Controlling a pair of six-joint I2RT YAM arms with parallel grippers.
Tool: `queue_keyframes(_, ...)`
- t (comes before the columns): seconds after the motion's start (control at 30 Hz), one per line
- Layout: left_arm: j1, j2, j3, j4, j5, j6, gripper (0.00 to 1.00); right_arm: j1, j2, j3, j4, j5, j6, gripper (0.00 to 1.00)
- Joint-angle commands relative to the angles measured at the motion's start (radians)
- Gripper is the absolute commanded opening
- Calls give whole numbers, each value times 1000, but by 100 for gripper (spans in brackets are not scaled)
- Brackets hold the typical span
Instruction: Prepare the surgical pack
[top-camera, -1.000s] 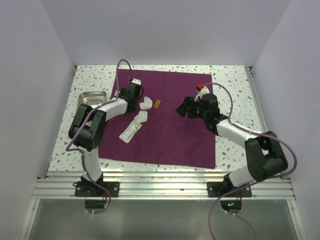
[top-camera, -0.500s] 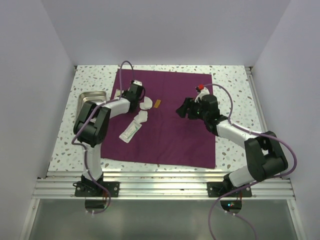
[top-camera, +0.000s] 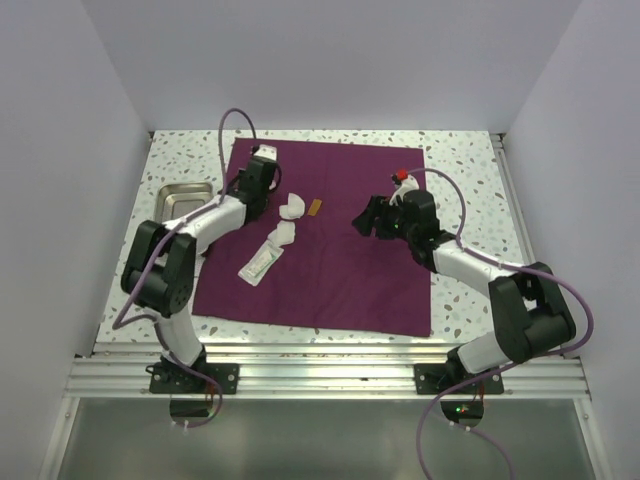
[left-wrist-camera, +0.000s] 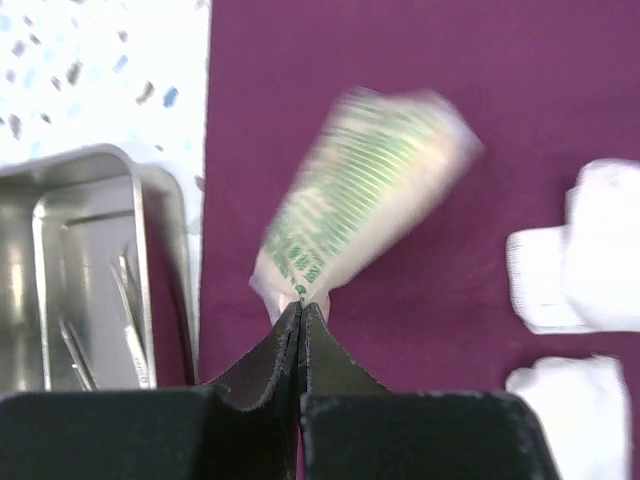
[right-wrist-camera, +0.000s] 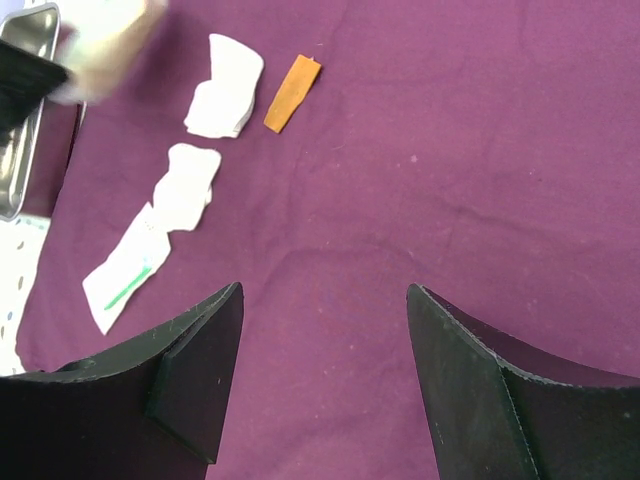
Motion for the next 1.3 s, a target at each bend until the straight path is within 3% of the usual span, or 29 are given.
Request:
queue_keyframes(0.0, -2, -171, -15, 19, 52, -41, 0, 4, -6, -14, 52, -3, -9, 70)
queue_keyframes(0.33, 71, -344, -38, -194, 8, -146, 0, 4, 2, -25, 64, -17, -8, 69)
queue_keyframes(0.57, 264, -487, -146, -179, 94, -206, 0, 5, 12, -29, 84, -33, 2, 69)
queue_keyframes(0.77, 332, -489, -158, -226, -63, -359, 0, 5, 5, -32, 83, -32, 0, 68)
queue_keyframes(0.97, 441, -481, -239, -138, 0, -468, 0, 5, 5, -34, 83, -30, -3, 68)
queue_keyframes(1.27, 470, -398, -261, -2, 77, -508, 0, 5, 6, -37, 83, -27, -4, 68)
